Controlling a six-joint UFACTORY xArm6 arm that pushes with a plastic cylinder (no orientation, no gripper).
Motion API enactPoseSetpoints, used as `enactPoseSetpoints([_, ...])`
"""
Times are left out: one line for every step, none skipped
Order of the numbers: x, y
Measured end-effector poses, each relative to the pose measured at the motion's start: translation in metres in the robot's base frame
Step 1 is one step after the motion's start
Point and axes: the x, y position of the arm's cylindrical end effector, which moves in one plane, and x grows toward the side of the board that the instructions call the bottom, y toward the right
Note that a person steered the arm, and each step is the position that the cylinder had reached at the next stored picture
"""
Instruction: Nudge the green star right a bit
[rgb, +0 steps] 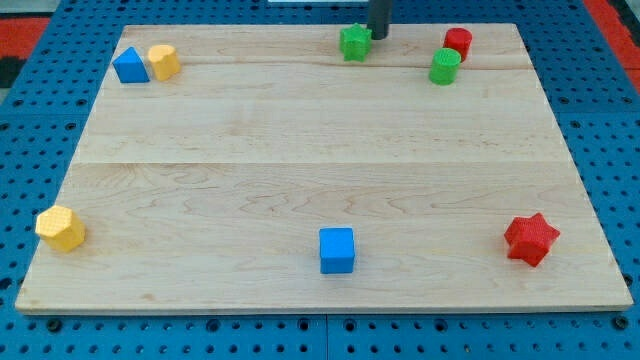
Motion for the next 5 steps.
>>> enactPoseSetpoints([0.002,-0.04])
enactPoseSetpoints([0.002,-0.077])
enactPoseSetpoints([0.002,-0.095])
enactPoseSetpoints([0.004,-0.094])
enactPoseSetpoints([0.004,-0.076])
